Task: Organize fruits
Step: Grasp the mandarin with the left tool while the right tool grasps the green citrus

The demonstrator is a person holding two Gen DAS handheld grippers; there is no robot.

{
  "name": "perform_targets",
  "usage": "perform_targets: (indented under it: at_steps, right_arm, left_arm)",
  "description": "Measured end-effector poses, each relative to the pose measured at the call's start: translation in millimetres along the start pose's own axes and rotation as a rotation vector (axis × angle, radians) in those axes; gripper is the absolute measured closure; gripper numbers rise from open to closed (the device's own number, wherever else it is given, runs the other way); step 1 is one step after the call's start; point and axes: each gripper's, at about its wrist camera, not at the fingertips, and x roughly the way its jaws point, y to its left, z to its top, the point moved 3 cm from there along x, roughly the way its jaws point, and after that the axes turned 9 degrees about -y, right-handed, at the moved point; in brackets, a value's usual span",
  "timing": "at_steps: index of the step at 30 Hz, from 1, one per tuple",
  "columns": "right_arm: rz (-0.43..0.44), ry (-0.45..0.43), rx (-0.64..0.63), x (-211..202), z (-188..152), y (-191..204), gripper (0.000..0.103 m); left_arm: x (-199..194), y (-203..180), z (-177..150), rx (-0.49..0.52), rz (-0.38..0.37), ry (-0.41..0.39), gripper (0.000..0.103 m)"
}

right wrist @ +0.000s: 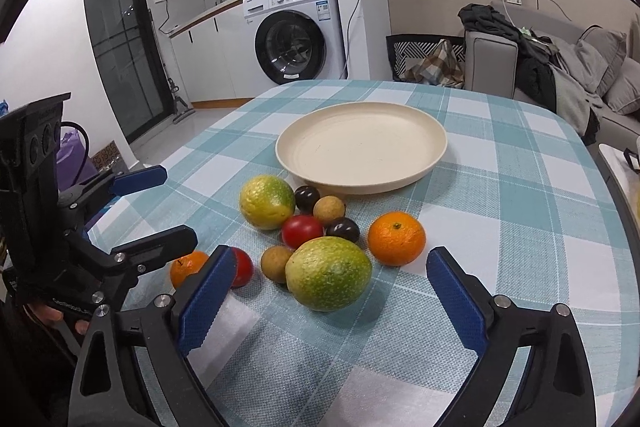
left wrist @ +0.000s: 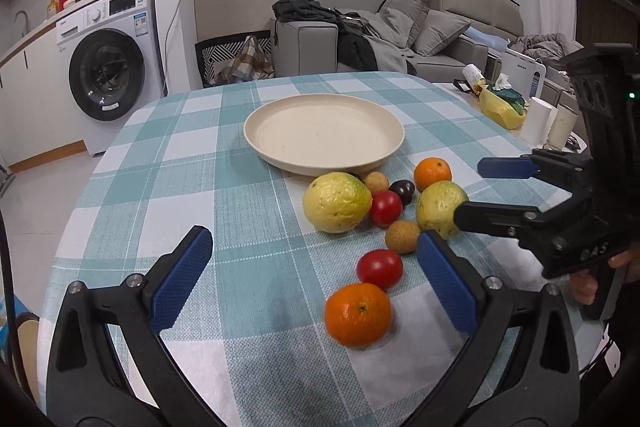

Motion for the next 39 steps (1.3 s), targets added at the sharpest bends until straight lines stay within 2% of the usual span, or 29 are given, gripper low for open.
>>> perform_targets:
  at_steps: [2, 8, 11, 15, 20, 24, 28, 39]
  right_arm:
    - [0.011, 0.029, 0.021, 4.1, -2.3, -1.0, 0.016]
    - [0.036, 0.091, 0.065, 12.7, -10.7, -5.2, 0.023]
    - [0.043, 0.100, 0.074, 14.8, -12.5, -6.8, 0.028]
    - [0.039, 0.110, 0.071, 17.1, -14.3, -5.0, 0.028]
    - [0.039, 0.126, 0.080, 23.3, -14.0, -3.1, 0.036]
    - [0.025, 0.150, 0.090, 29.0, -15.3, -2.1, 0.036]
    - [0.000, 0.166, 0.101, 34.6, -17.0, -1.0, 0.049]
    - [-0.010, 0.156, 0.057, 29.6, -17.7, 9.5, 0.051]
  left_arm:
    - [-1.7, 1.5, -2.6, -0.011, -0.005, 0.009, 0.001]
    - [-1.5, 0.9, -14.4, -0.044, -0.061, 0.037, 0.001]
    - [3.0, -4.2, -20.7, 0.000, -0.062, 0.062, 0.002]
    - [11.0, -13.8, -27.7, 0.050, -0.075, 0.125, 0.012]
    - [19.3, -19.7, -35.5, 0.050, -0.114, 0.186, 0.027]
    - [23.7, -20.4, -39.9, 0.020, -0.134, 0.222, 0.050]
    - [22.4, -17.7, -39.0, -0.009, -0.171, 0.224, 0.066]
    - [17.6, -16.1, -37.7, -0.033, -0.169, 0.223, 0.067]
